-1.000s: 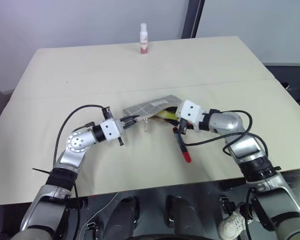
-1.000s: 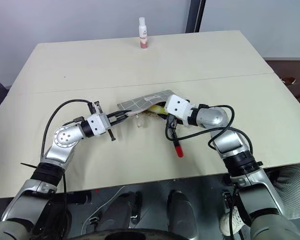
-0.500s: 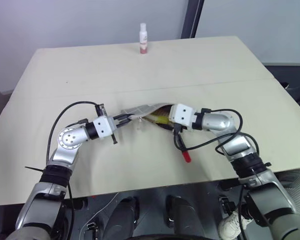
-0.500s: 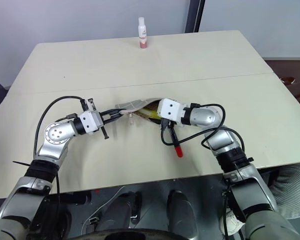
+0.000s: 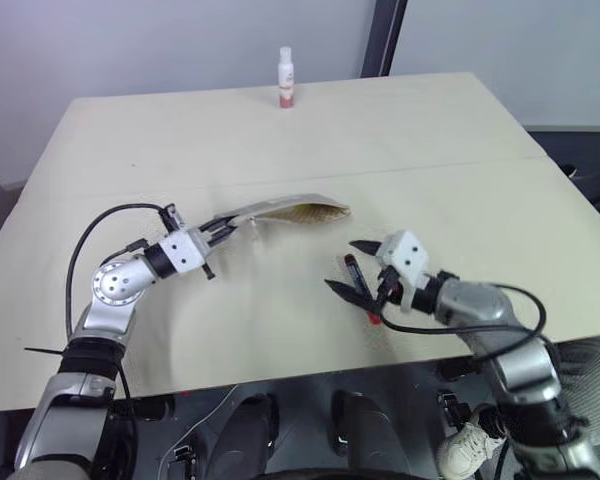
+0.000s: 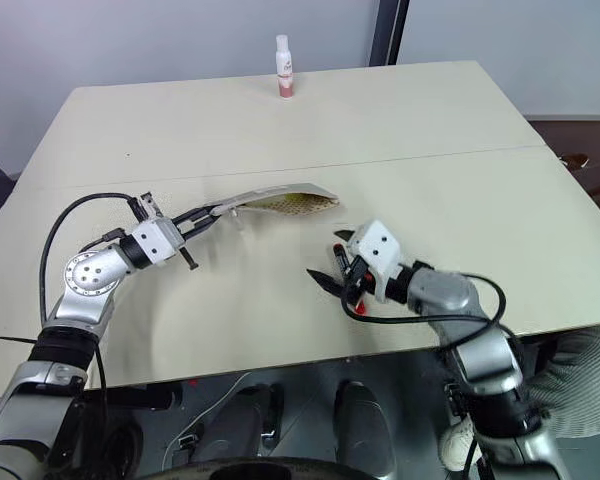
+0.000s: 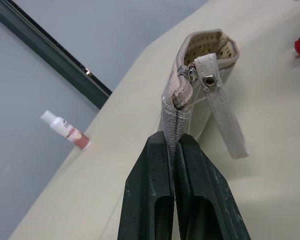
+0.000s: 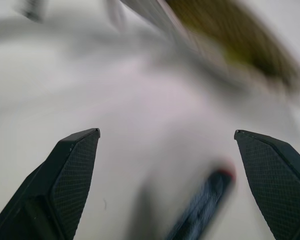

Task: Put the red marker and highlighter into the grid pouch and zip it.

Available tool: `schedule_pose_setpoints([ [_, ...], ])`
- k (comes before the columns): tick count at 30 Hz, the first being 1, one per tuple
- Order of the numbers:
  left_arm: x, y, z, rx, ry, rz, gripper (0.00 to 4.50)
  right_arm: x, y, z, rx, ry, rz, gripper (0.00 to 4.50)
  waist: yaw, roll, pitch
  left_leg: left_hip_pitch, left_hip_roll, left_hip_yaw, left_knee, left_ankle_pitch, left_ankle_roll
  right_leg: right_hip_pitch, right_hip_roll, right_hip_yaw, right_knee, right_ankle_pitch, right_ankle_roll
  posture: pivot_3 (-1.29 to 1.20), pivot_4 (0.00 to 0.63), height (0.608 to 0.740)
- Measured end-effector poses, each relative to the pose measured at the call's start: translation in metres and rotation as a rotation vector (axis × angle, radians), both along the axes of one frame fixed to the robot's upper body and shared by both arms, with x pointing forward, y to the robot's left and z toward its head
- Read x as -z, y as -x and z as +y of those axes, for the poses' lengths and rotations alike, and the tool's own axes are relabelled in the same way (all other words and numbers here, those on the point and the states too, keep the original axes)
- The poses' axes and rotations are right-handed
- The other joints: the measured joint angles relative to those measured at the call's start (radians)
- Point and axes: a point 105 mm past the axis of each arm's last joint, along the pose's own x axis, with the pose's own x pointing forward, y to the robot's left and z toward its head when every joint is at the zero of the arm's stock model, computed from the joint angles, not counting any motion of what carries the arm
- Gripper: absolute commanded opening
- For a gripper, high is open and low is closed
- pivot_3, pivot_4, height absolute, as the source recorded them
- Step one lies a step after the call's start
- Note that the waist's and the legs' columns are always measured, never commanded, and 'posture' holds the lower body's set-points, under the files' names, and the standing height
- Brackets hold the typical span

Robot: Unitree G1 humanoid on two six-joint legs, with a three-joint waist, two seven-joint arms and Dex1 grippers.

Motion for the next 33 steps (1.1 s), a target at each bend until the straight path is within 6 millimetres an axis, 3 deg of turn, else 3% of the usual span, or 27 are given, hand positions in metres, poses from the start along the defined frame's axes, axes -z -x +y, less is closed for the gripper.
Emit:
schedule_pose_setpoints([
  [5,0.001,0.0,0.0,-0.006,-0.001,-0.019,0.0,0.011,0.008,-0.013,0.118,0.078,0.026,4.46,0.001,0.0,0.0,0.0,0.0,0.0,-0.001,0.001,0.001,0.0,0.0,0.0,-0.001,0.0,0.0,0.0,0.15,0.74],
  [10,0.003,-0.001,0.001,-0.01,-0.001,-0.016,0.0,0.025,0.024,-0.016,0.108,0.125,0.126,4.46,0.001,-0.001,-0.001,0.0,0.0,0.0,0.0,0.001,0.002,0.001,0.001,-0.001,-0.001,-0.001,0.001,0.0,0.15,0.74],
  [13,0.005,-0.001,-0.002,-0.002,-0.001,-0.016,0.0,0.026,0.024,-0.016,0.109,0.125,0.145,3.63,0.001,-0.002,-0.001,0.001,0.0,0.0,0.0,0.001,0.002,0.002,0.0,-0.001,-0.001,-0.001,0.001,0.0,0.15,0.74],
  [19,0.007,0.0,-0.01,0.018,-0.009,-0.02,0.0,0.023,0.01,-0.022,0.124,0.138,0.135,0.66,0.001,-0.002,-0.001,0.0,0.0,0.0,0.001,0.0,0.0,0.003,-0.001,-0.001,-0.002,-0.001,0.001,0.0,0.15,0.74],
  [20,0.006,0.0,-0.011,0.02,-0.009,-0.024,0.0,0.021,0.007,-0.024,0.118,0.152,0.123,0.37,0.002,-0.002,-0.001,0.0,0.0,0.0,0.001,0.0,0.001,0.003,-0.001,-0.001,-0.002,-0.001,0.001,0.0,0.15,0.74],
  [25,0.001,-0.002,-0.012,0.025,-0.011,-0.036,0.0,0.009,0.002,-0.033,-0.023,0.221,0.055,0.38,0.001,-0.002,0.0,0.0,0.0,0.001,0.0,0.001,0.002,0.002,0.001,-0.002,-0.002,-0.001,0.002,0.0,0.15,0.74],
  [30,-0.006,-0.005,-0.021,0.051,-0.006,-0.057,0.0,-0.043,-0.013,-0.015,-0.172,0.189,-0.133,0.38,-0.002,-0.002,0.0,0.0,0.0,0.001,0.0,0.001,0.002,0.002,0.001,-0.002,-0.001,-0.001,0.002,0.0,0.15,0.74],
  [33,0.0,-0.003,-0.025,0.063,-0.012,-0.041,0.0,-0.054,-0.025,-0.016,-0.167,0.222,-0.2,0.38,0.001,-0.003,0.0,0.0,0.0,0.001,0.001,0.001,0.002,0.002,0.001,-0.002,-0.002,-0.001,0.002,0.0,0.15,0.74],
])
